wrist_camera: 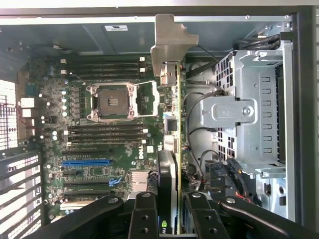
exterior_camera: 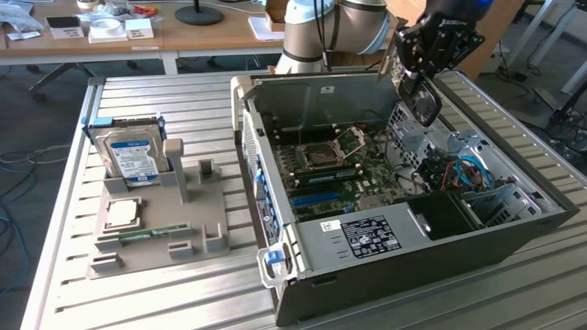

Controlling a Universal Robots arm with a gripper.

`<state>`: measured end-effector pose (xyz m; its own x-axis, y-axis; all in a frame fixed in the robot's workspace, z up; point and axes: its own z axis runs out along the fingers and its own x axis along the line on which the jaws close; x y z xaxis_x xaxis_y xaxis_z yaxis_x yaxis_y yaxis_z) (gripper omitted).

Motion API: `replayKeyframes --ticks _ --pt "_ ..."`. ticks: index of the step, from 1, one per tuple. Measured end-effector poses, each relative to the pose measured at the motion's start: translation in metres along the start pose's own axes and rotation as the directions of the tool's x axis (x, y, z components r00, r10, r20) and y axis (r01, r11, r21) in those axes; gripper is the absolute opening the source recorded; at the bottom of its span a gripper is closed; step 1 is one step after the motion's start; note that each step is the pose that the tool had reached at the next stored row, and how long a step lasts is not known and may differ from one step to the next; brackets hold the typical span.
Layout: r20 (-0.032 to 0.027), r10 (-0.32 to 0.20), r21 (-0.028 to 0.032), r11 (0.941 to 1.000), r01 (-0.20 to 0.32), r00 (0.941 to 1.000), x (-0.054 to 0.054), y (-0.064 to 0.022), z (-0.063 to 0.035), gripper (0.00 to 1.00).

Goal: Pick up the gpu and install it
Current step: 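Pick up the gpu and move the gpu toward the slot, then insert the gpu into the slot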

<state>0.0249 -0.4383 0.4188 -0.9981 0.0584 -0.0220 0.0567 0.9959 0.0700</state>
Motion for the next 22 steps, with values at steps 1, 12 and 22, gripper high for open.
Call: replayKeyframes --ticks 1,12,22 --pt "0.0000 0.000 0.0000 1.0000 0.000 1.0000 -0.0008 0.0001 0.0000 0.27" --pt "0.0000 0.000 0.0000 1.0000 0.000 1.0000 -0.0009 0.0000 0.0000 0.27" --pt "-0.0043 -0.061 -0.0015 0.9982 0.061 0.9981 -0.0005 0.0000 0.0001 0.27"
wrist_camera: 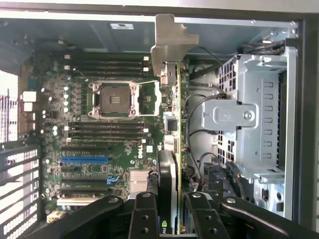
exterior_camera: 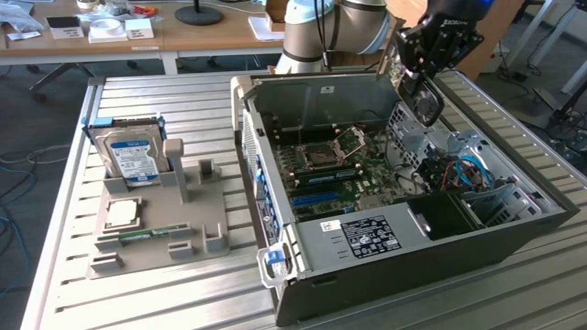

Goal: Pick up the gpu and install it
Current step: 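Insert the gpu into the slot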

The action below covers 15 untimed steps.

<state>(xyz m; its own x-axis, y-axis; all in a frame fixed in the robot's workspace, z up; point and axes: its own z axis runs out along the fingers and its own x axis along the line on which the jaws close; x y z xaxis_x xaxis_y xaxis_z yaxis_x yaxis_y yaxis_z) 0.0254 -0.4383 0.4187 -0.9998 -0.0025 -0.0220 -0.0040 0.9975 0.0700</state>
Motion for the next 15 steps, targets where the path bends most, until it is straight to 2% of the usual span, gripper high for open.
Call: replayKeyframes --ticks 7,15 --pt "-0.0068 -0.100 -0.0025 0.9950 0.100 0.9950 -0.0001 0.0000 0.0001 0.27" --pt "-0.0135 -0.199 -0.0057 0.9799 0.199 0.9798 -0.0001 0.0000 0.0003 0.27"
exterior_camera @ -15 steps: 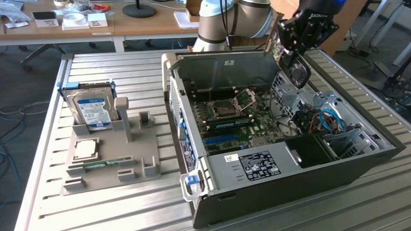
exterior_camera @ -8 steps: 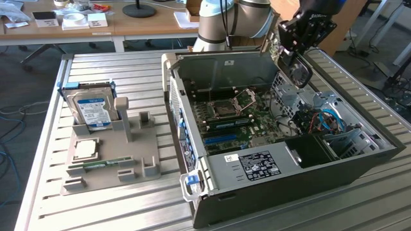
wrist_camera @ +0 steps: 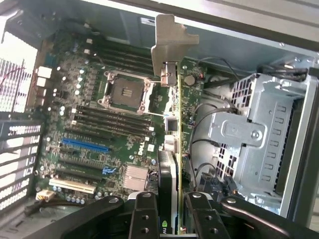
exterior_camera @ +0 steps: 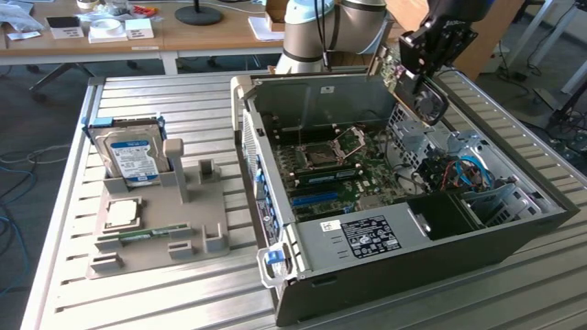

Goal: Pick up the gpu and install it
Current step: 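Insert the gpu into the slot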

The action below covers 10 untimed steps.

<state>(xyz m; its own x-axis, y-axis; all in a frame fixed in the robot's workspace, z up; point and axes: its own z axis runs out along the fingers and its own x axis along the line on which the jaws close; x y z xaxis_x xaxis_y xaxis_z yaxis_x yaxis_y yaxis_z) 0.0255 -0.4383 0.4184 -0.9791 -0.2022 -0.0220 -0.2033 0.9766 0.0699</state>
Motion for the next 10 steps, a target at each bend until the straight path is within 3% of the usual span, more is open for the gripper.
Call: replayKeyframes --ticks 4,10 --pt "-0.0025 -0.037 -0.0008 0.9993 0.037 0.9993 0.0000 0.0000 0.0000 0.27" --pt "-0.0027 -0.038 -0.0009 0.9993 0.038 0.9993 0.0000 0.0000 0.0000 0.27"
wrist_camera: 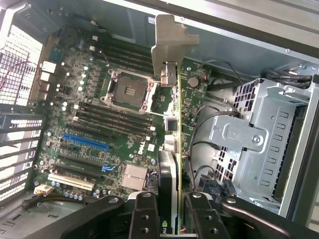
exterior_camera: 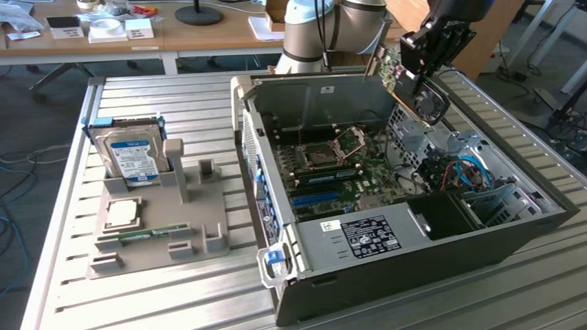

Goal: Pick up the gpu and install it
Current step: 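Insert the gpu into the slot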

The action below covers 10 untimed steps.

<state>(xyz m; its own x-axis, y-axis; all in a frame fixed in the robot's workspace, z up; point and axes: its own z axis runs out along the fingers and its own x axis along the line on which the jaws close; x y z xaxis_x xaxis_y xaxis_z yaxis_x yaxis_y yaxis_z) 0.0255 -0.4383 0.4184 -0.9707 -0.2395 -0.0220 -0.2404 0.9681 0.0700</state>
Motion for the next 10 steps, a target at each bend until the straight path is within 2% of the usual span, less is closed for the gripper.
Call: replayKeyframes --ticks 10 --pt "0.0000 -0.002 0.0000 1.0000 0.002 1.0000 0.0000 0.0000 0.0000 0.27"
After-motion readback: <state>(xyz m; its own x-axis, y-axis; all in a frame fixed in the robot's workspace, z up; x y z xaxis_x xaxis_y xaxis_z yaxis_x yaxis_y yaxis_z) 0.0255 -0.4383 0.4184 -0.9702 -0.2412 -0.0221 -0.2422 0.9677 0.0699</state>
